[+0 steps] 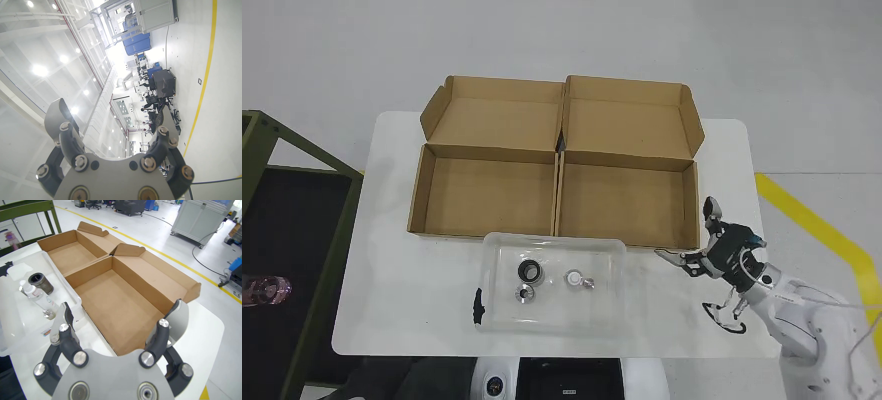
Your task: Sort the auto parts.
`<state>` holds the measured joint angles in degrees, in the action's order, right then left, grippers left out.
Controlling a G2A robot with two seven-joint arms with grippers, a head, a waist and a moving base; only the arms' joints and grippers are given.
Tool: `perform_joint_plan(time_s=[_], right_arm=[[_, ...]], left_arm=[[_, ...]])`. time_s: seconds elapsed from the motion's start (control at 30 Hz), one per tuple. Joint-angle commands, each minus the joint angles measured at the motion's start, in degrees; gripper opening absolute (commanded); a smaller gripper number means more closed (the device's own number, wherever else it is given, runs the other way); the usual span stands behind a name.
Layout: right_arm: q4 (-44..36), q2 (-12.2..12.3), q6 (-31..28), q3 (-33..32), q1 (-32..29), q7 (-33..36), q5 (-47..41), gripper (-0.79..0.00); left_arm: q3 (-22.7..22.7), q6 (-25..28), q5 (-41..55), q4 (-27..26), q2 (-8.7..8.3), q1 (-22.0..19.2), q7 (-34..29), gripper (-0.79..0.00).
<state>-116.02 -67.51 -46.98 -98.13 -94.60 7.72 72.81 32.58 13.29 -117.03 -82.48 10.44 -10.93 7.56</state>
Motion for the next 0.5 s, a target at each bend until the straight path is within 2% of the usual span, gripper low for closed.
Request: perform_joint_plan(time_s=[0.0, 0.47], right_arm=[[-0.4, 0.2, -1.5, 1.6, 1.2, 1.3, -0.4, 0.0], [-2.5, 0.8, -6.6, 12.7, 5.6, 9.3, -2.7, 0.0]], left_arm=[[0.0, 0.0, 0.0, 0.0, 0.0, 0.0, 0.0, 0.0], [0.0, 0.0, 0.0, 0.0, 0.0, 0.0, 0.0, 0.0]])
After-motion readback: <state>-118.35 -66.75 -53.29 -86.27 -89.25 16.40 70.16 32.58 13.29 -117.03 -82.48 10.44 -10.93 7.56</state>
